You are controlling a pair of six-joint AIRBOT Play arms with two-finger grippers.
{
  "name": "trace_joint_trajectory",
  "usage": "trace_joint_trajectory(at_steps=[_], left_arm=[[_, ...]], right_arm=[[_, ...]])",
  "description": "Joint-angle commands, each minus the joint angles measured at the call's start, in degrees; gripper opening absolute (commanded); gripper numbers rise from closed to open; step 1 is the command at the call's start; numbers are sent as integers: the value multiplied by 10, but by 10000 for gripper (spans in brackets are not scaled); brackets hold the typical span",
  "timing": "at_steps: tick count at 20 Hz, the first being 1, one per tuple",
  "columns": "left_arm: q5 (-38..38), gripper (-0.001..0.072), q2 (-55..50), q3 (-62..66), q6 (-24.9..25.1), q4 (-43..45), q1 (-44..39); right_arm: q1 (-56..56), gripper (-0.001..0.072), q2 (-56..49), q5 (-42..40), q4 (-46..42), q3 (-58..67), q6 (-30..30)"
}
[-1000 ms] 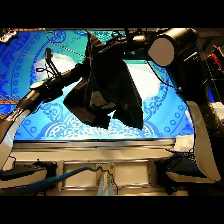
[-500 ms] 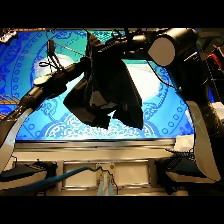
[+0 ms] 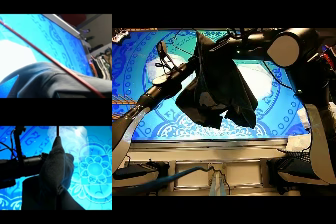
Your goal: Fold the clothes and pants, and hang the long-sleeved shirts on hangers.
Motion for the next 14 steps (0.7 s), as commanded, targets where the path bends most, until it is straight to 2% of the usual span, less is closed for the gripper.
trace_joint_trajectory(at_steps=[1,2,3,4,8,10,12,14], left_arm=[[-3,344,-2,1,0,1,-1],[-12,271,0,1,0,1,-1],[-18,160,1,1,0,1,-1],[-19,98,4,1,0,1,-1],[-24,82,10,1,0,1,33],[-58,66,10,1,0,1,67],[-105,17,9,1,0,1,107],[-159,16,6,1,0,1,146]], right_arm=[[0,18,3,-1,-5,0,-4],[0,18,3,0,-12,0,-4],[0,18,3,0,-23,0,-4],[0,18,3,1,-33,0,-4],[0,18,3,23,-38,0,-5],[0,18,3,37,-42,0,-12],[0,17,4,47,-42,0,-20],[0,17,8,52,-41,0,-20]])
